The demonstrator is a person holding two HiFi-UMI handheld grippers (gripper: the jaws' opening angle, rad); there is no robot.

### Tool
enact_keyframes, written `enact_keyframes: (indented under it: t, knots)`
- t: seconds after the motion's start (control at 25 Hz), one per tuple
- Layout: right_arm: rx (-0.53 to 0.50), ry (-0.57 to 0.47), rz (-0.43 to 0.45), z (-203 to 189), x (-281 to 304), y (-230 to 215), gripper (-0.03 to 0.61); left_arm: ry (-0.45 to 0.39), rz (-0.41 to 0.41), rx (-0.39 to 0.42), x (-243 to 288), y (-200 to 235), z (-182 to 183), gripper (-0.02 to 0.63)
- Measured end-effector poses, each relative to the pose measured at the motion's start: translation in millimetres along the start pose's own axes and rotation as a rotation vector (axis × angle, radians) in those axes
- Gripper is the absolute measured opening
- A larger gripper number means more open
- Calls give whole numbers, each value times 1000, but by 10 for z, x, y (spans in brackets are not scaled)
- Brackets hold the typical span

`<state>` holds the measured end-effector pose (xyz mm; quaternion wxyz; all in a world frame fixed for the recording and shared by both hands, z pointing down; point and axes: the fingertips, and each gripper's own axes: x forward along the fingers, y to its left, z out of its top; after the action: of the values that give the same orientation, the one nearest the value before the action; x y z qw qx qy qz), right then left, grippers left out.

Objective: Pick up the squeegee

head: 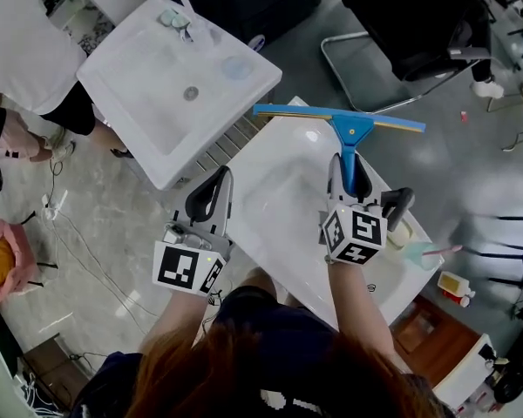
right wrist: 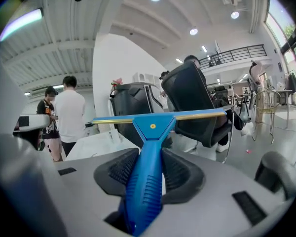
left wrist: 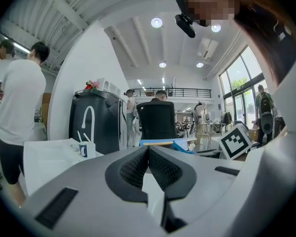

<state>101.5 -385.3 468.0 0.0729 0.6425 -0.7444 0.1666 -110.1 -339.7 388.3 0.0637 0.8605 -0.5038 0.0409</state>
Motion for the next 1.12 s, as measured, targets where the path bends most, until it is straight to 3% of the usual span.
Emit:
enact_keyframes:
  t: [0.44,1.12]
  knots:
    - [-21,-236,5,915,-884,-132,158,-89,2,18,-90,-249,418,20]
    - [-38,-405,15,1430,-1733,-160,158,-151,-30,62,-355,-589,771,20]
